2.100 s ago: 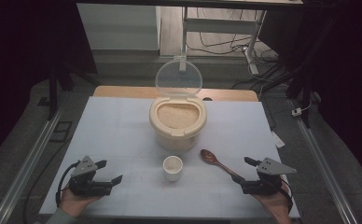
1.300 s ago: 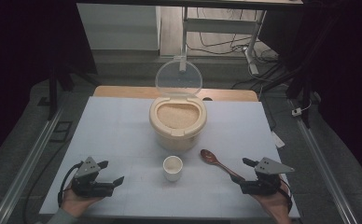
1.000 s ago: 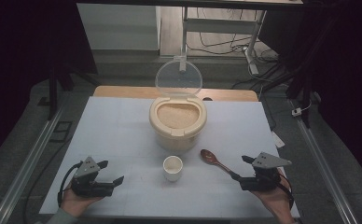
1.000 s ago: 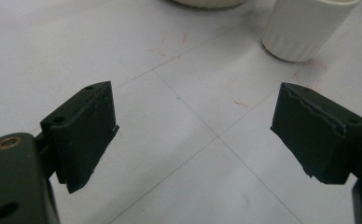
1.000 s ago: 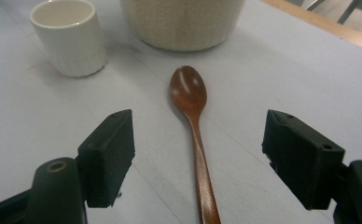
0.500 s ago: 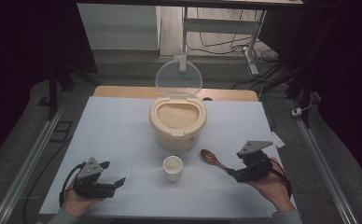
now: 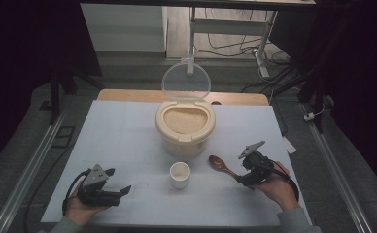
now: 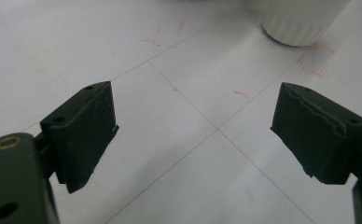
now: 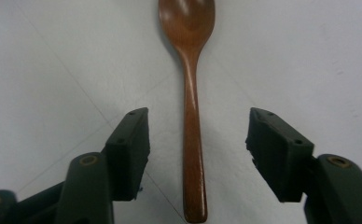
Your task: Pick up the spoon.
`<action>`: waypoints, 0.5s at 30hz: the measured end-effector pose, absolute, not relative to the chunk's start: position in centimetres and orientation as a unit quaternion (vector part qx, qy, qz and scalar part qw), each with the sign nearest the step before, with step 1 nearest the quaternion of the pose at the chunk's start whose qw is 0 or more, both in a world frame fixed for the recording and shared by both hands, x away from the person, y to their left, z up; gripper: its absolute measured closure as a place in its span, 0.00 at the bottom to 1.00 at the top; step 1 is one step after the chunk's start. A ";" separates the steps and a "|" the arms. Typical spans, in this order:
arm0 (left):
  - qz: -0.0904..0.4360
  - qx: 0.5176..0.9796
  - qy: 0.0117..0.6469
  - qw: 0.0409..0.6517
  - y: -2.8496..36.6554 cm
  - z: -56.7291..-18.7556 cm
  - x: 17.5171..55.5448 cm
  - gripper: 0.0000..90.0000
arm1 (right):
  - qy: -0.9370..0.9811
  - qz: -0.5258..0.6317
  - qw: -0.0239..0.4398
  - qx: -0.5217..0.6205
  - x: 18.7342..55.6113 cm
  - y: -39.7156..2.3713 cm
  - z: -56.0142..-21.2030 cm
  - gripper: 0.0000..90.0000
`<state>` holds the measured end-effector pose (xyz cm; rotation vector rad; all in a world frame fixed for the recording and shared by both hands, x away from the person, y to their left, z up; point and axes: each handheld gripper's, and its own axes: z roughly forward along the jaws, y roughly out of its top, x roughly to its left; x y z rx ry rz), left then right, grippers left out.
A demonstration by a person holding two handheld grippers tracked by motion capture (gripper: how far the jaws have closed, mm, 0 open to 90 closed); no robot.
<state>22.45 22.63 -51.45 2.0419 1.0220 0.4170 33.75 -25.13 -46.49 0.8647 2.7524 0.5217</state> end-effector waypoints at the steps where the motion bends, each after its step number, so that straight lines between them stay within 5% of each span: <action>1: 0.165 0.807 0.404 0.399 22.6 -51.4 22.5 0.15 | 0.935 0.171 0.103 0.294 33.9 -25.0 -46.8 0.46; 15: 0.169 0.808 0.403 0.395 22.9 -51.5 22.5 0.15 | 0.953 0.104 0.071 0.274 35.1 -23.9 -49.0 0.70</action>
